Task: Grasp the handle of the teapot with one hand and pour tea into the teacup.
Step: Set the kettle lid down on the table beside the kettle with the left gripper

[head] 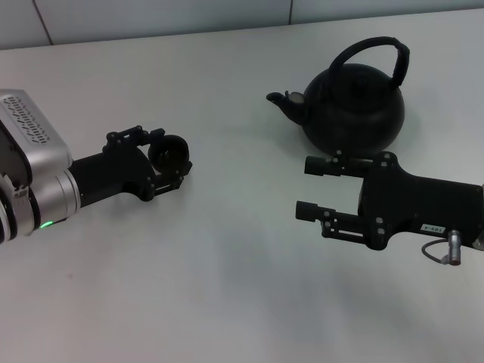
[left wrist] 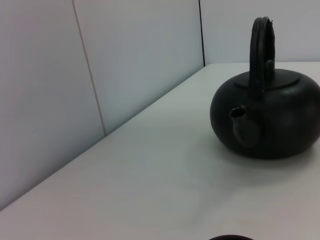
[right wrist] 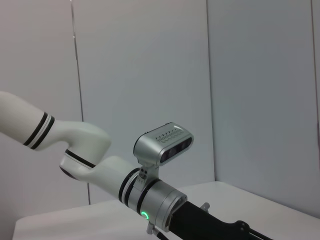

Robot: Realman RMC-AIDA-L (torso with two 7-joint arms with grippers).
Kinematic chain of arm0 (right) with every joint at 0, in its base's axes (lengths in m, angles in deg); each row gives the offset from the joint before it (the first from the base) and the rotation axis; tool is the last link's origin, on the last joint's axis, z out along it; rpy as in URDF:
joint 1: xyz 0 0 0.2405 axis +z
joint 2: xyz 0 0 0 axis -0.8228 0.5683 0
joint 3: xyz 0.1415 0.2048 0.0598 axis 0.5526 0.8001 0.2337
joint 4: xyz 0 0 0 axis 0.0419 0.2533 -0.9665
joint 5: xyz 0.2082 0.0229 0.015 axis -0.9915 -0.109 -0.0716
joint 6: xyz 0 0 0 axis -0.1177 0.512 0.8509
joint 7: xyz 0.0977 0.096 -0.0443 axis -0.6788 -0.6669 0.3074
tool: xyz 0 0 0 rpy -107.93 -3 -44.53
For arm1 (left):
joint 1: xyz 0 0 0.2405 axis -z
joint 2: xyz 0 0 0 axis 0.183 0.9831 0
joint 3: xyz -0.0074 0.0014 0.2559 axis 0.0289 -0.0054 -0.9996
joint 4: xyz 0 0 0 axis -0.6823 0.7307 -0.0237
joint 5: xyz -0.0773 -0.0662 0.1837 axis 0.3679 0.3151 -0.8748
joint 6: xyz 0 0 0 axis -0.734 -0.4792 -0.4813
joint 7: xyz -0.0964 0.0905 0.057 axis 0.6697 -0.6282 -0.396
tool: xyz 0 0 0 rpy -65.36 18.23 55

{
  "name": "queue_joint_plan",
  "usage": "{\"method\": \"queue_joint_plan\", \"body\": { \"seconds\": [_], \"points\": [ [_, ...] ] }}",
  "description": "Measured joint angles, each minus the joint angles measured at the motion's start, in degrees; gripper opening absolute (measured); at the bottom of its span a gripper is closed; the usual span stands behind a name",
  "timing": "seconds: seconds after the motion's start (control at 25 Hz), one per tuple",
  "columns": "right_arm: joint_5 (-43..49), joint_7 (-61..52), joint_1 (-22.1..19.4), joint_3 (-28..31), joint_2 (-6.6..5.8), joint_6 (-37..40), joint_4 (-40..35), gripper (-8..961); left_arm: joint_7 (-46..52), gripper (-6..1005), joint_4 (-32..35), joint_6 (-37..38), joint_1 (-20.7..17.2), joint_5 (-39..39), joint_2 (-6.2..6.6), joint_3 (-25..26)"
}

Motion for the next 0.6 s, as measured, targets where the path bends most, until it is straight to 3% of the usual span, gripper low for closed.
{"method": "queue_joint_plan", "body": {
  "seconds": [0.6],
  "points": [
    [0.07, 0.00, 0.38, 0.00, 0.00, 0.39, -0.11, 613, -0.07, 697, -1.03, -1.58, -0.16, 0.02, 0.00, -0.89]
  ]
}}
